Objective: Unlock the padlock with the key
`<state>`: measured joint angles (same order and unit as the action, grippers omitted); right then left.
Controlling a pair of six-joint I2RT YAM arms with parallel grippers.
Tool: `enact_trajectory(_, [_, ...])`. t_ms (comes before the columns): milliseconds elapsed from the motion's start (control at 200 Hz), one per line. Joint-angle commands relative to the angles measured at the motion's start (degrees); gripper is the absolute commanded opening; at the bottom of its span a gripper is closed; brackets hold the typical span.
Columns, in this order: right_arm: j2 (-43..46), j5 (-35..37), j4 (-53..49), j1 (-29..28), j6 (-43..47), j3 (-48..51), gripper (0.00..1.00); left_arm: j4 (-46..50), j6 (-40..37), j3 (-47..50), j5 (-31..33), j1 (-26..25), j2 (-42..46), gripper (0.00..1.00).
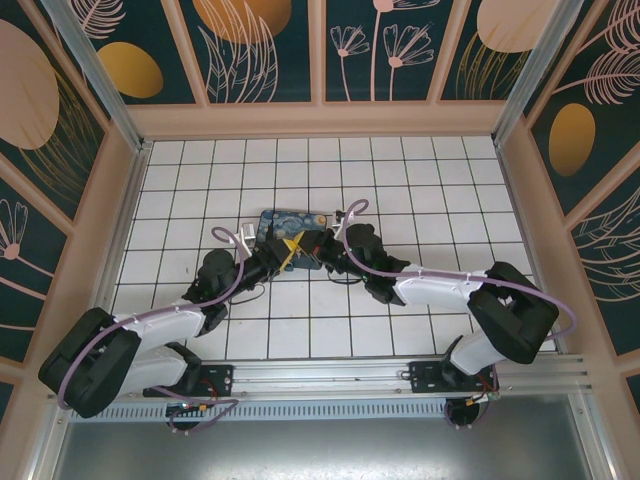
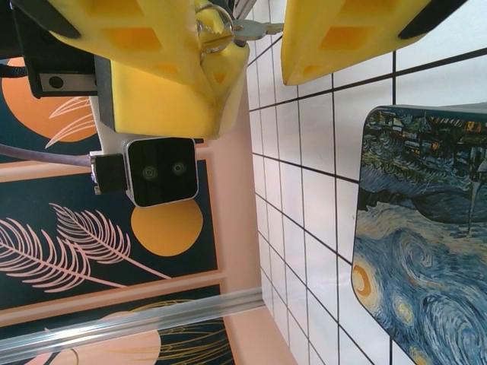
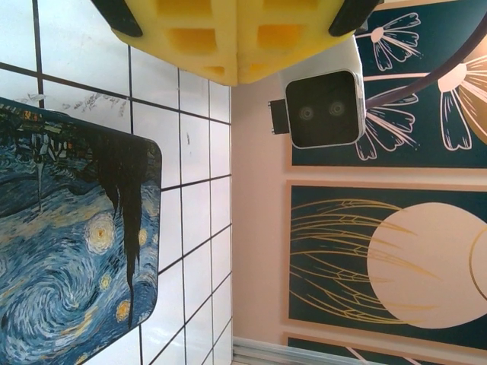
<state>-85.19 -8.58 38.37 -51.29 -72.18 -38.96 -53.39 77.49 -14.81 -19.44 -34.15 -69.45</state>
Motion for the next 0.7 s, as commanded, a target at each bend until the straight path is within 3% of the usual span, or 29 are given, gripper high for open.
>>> enact_trajectory(0, [-0.1,-0.12,3.18,-1.01,-0.41,-0.46,0.0,-2.14,0.02,-1.73,0.63,-0.17,-0.43,0.33])
enact_trajectory(185, [0.02,-0.05,3.04,-1.29,-0.59,0.11,0.0,-2.42,0.16,-1.73,1.03,-0.14,-0.76,0.22])
enact_trajectory(410, [0.65,0.13,3.24,-1.58,-0.72,0.96,0.0,-2.06,-0.01,-1.8,1.69,-0.13,-0.94,0.25])
enact_trajectory(631, [1.14,-0.03,3.05,-1.53,-0.77,1.59,0.0,-2.44,-0.41,-2.23,1.7,-0.13,-2.07,0.0])
enact_trajectory(696, [1.24,-0.06,3.16,-1.53,-0.85,1.96,0.0,-2.83,-0.5,-2.42,1.51,-0.15,-2.59,0.0])
